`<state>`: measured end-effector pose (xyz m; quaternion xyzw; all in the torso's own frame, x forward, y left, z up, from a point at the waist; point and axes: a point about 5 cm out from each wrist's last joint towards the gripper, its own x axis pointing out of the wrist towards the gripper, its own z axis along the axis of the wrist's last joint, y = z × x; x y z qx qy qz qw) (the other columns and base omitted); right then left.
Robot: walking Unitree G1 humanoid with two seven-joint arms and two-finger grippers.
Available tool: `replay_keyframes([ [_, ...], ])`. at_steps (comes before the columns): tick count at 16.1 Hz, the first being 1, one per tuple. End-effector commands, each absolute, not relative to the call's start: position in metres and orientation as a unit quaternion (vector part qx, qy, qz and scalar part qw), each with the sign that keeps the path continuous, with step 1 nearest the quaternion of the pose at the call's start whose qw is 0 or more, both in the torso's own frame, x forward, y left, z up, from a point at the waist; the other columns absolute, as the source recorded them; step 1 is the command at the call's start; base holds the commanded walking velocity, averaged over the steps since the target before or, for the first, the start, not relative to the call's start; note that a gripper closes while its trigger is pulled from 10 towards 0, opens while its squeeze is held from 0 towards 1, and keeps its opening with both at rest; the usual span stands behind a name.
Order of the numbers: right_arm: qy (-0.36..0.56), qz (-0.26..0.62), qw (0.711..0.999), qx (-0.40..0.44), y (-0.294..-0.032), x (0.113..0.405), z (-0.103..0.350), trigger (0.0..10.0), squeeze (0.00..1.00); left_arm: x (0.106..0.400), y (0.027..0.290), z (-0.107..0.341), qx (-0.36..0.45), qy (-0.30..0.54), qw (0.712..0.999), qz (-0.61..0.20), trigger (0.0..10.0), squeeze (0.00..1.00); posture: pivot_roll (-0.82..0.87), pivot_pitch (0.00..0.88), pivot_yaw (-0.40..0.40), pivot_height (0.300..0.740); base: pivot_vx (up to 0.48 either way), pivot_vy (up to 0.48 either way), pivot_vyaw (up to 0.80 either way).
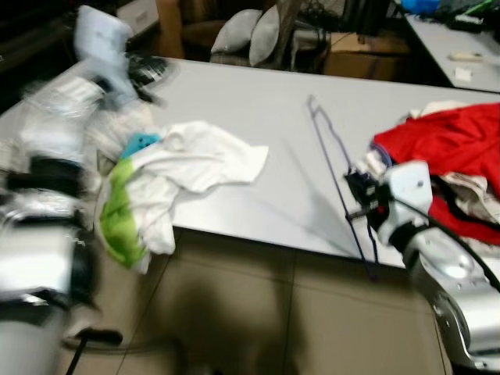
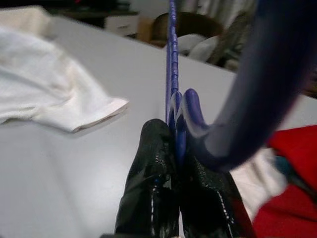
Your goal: Hang hanger
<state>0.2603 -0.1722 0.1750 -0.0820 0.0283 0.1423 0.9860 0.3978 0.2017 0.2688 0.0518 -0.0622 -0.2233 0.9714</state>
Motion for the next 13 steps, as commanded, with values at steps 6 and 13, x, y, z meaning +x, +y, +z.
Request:
replay_keyframes([
  [6,0.028,0.1,0.989,-0.106,-0.172,0.256,0.178,10.0,0.0,0.341,0.133,0.162,0.032,-0.041,0.982,-0.181,10.0,0.0,-0.1,0.0,0.004,0.74,0.0,0.0,-0.4],
  [13,0.049,0.061,0.993,-0.094,-0.18,0.265,0.162,10.0,0.0,0.323,0.128,0.148,0.042,-0.02,0.991,-0.122,10.0,0.0,-0.09,0.0,-0.027,0.74,0.0,-0.247,-0.77],
])
